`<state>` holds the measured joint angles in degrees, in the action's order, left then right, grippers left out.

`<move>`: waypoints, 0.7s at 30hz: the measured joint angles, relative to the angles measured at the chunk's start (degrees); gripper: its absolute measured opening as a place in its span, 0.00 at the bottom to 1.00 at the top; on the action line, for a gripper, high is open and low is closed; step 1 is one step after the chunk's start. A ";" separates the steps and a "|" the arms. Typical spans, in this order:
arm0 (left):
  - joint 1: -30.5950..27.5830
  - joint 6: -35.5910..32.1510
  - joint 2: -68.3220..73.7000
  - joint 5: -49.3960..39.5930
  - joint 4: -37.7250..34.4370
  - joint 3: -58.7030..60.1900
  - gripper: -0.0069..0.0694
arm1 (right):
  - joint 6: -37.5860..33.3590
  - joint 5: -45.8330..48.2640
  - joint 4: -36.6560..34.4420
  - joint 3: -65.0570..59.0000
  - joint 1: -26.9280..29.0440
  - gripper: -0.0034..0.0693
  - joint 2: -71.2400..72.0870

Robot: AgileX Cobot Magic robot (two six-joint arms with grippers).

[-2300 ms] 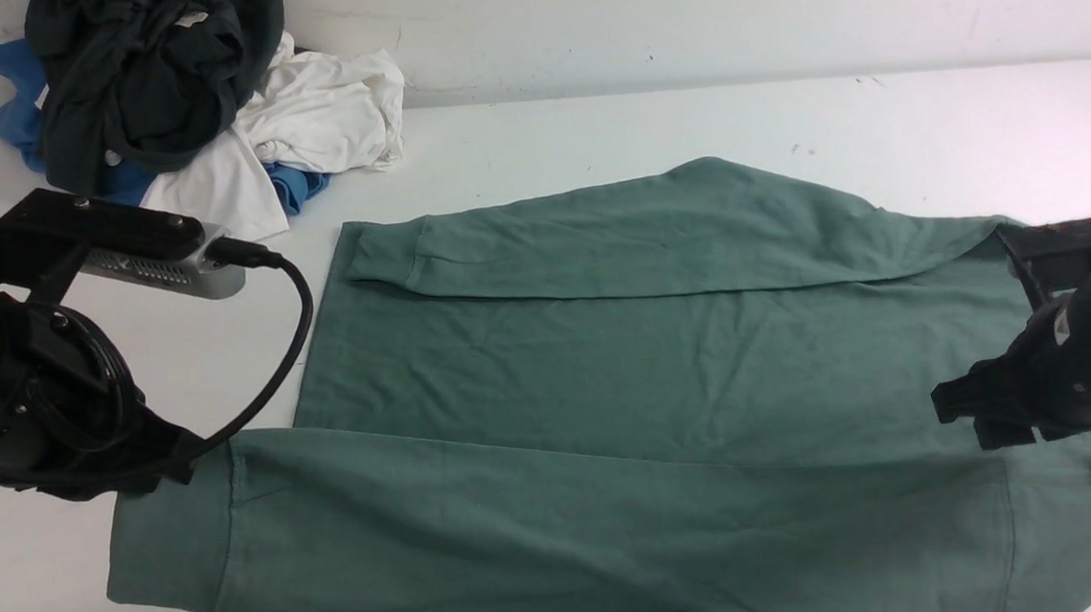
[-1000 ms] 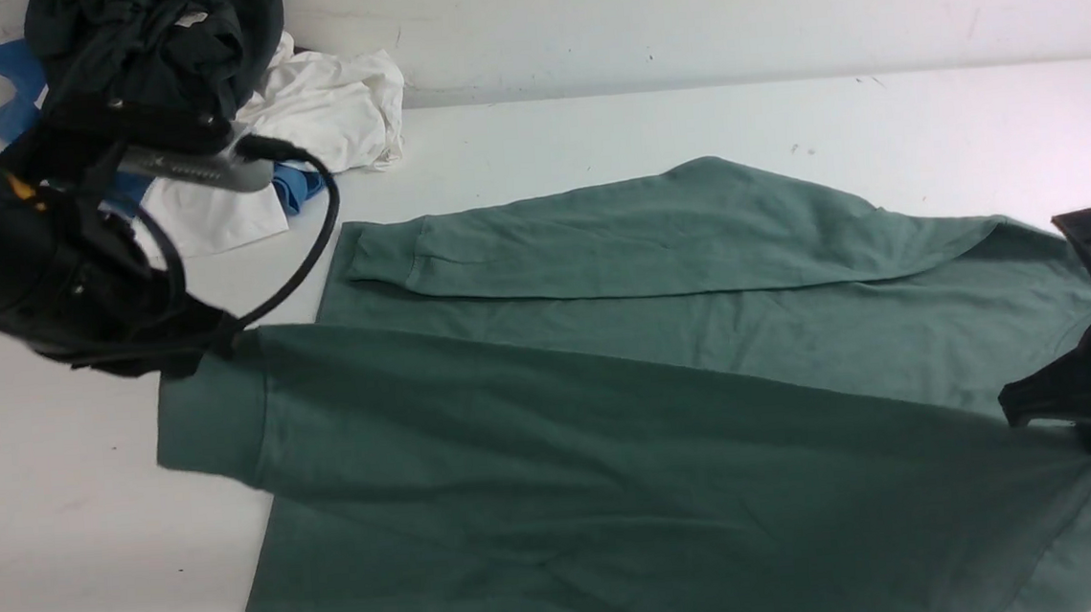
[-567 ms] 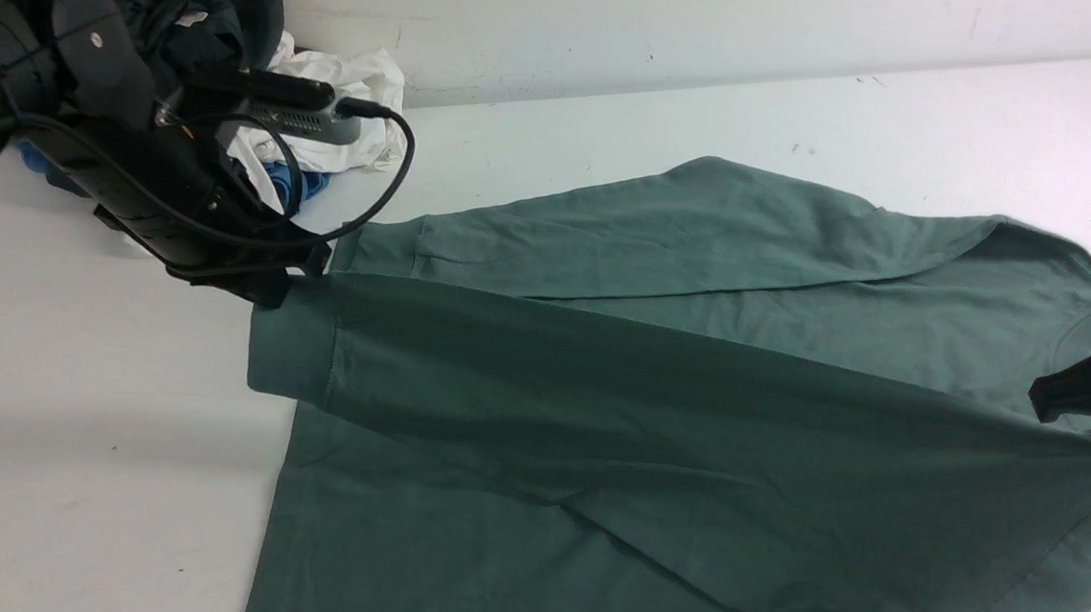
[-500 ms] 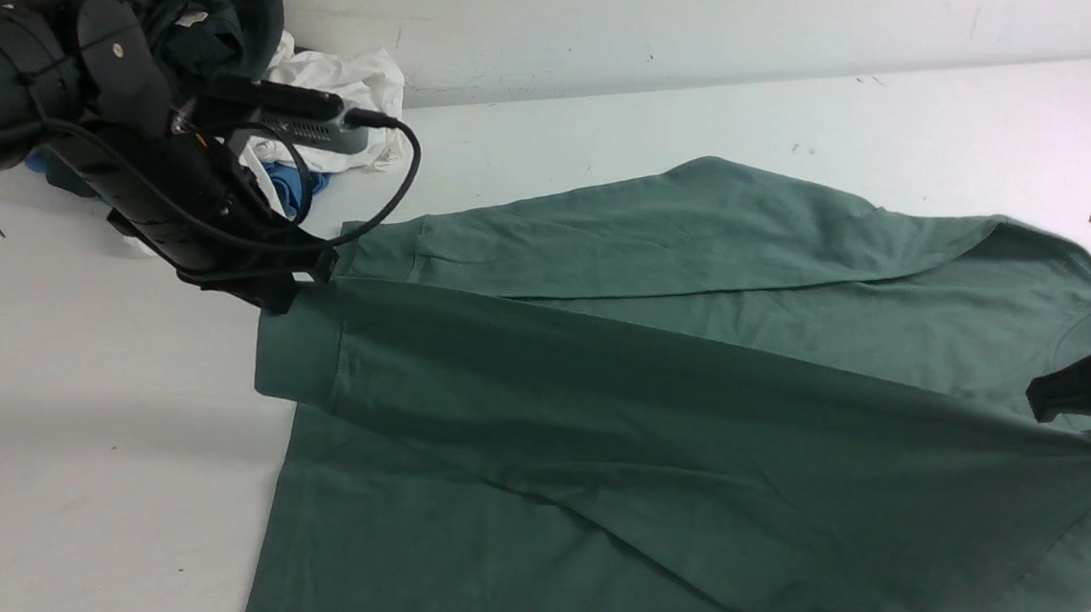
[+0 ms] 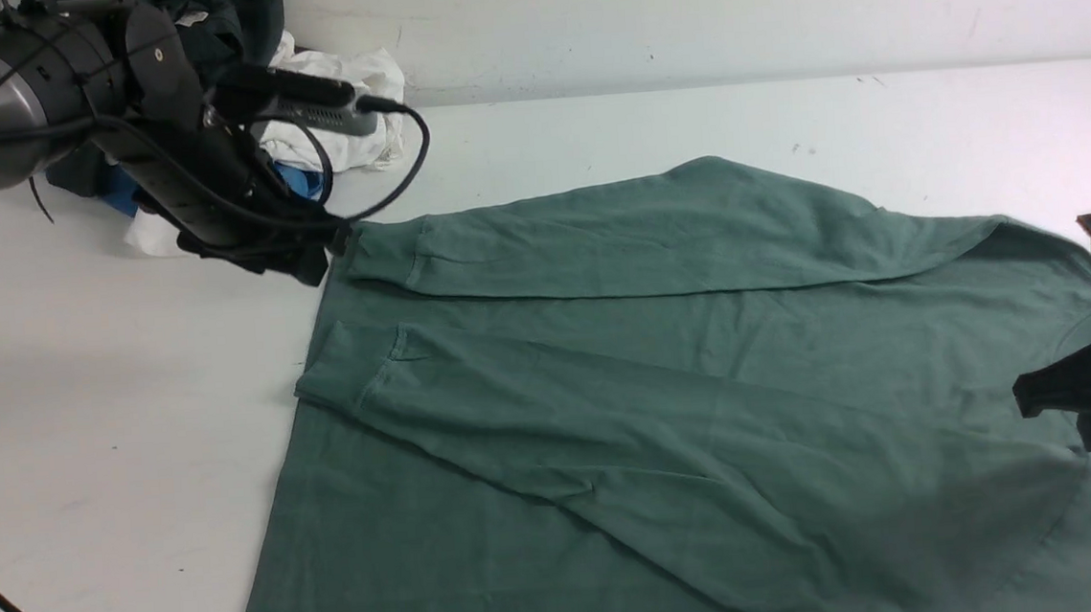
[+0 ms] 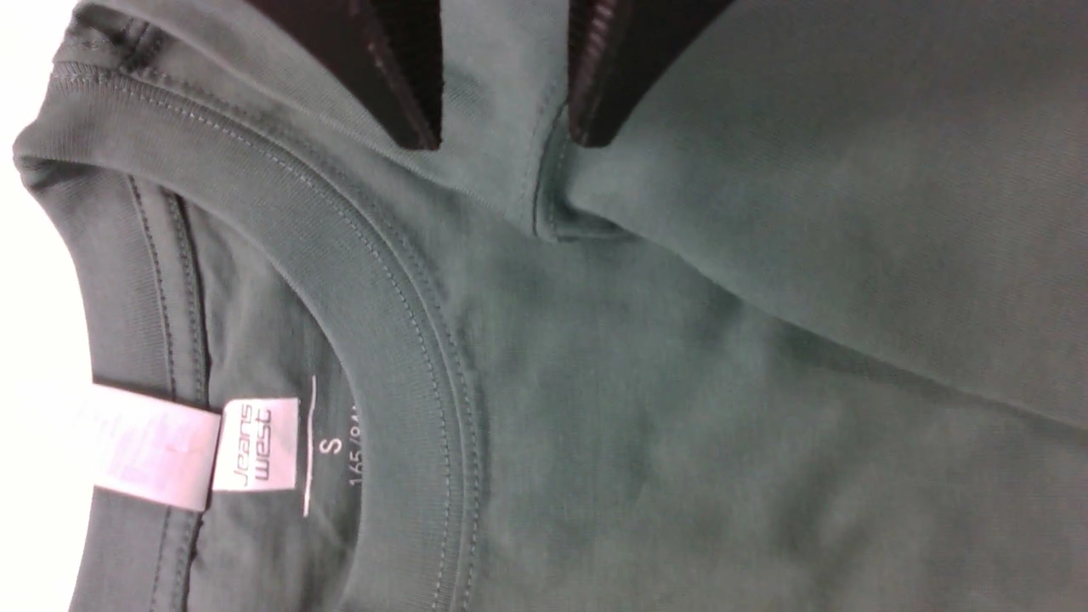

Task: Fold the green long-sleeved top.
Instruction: Use the left arm to drag and place the cuff at the centered position on the left edge of the fabric, then use the left arm to clamp the cuff farthest from it

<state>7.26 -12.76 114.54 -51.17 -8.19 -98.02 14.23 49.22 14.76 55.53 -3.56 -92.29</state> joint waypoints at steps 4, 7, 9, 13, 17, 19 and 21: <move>0.00 4.40 0.00 -1.66 0.00 -4.62 0.70 | 0.14 1.28 -0.06 2.86 0.00 0.43 2.24; 0.00 5.27 0.20 -2.50 0.00 -6.50 0.70 | -0.25 1.32 -1.08 4.82 0.00 0.45 4.95; 0.00 5.58 1.25 -2.64 -0.20 -7.89 0.70 | -1.01 1.32 -2.64 6.26 0.00 0.45 7.28; 0.00 5.79 6.69 -1.88 -0.88 -11.29 0.70 | -3.59 1.44 -4.53 8.03 0.00 0.45 9.38; 0.00 5.79 13.24 -0.54 -2.61 -15.56 0.70 | -5.22 2.62 -6.00 8.23 0.00 0.45 9.51; 0.00 5.79 16.44 0.23 -3.47 -18.09 0.70 | -5.53 3.05 -6.27 8.23 0.00 0.45 9.51; 0.00 5.79 19.96 0.59 -4.36 -21.33 0.70 | -6.11 3.05 -6.32 8.23 0.00 0.45 9.51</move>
<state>7.26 -6.97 134.50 -50.58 -12.56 -119.35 8.13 52.27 8.44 63.76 -3.56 -82.78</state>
